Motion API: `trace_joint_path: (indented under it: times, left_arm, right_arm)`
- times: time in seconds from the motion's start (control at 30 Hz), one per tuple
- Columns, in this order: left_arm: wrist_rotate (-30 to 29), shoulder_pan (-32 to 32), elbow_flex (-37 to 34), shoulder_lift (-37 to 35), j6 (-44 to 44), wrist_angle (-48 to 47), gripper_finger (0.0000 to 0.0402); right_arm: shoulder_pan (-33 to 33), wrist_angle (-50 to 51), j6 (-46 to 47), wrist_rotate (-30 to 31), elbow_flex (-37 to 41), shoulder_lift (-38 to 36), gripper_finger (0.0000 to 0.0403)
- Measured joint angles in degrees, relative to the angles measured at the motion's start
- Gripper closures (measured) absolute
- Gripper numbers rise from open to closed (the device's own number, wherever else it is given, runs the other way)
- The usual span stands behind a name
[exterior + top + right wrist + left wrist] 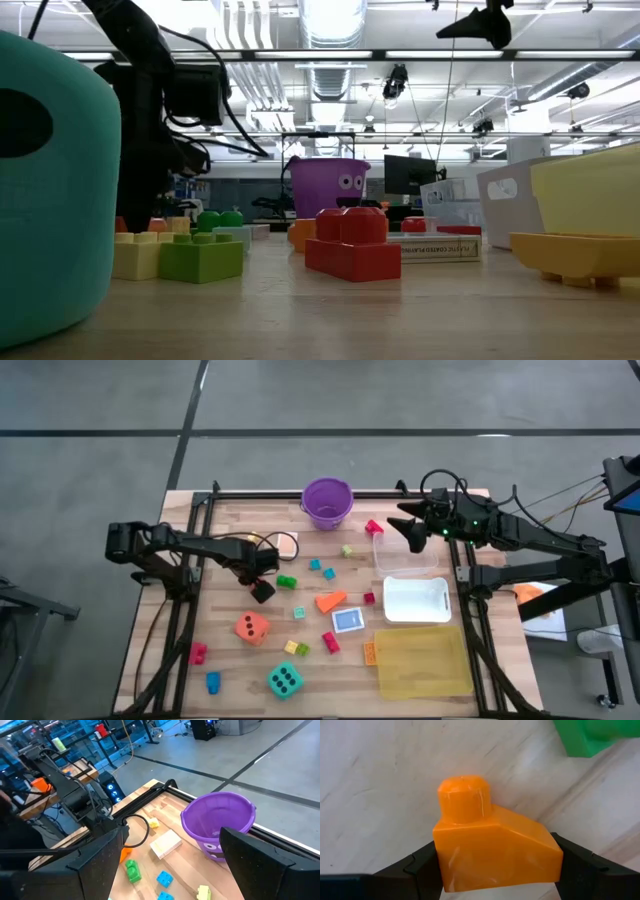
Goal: Pick & Place Toys
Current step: Put the orange game piece into the transparent bin
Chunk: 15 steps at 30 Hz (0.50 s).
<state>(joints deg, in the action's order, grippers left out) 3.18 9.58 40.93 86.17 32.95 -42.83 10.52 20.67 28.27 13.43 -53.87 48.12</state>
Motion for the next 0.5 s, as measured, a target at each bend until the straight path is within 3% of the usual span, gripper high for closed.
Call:
trace_joint_path:
  times: [0.23, 0.37, 0.5]
  left_arm:
    - [5.5, 0.0, 0.0, -2.5, -1.3, 1.7, 0.0119]
    - [12.2, 0.0, 0.0, -6.9, -1.5, 4.7, 0.0119]
    - [20.6, 0.0, 0.0, -13.5, 1.4, 12.1, 0.0119]
  right_arm:
    - [0.0, 0.0, -2.0, -0.5, 0.0, 0.0, 0.0076]
    - [-0.1, -0.5, -8.0, -1.3, 0.0, 0.0, 0.0076]
    - [-0.2, -4.4, -17.2, -6.5, 0.0, 0.5, 0.0076]
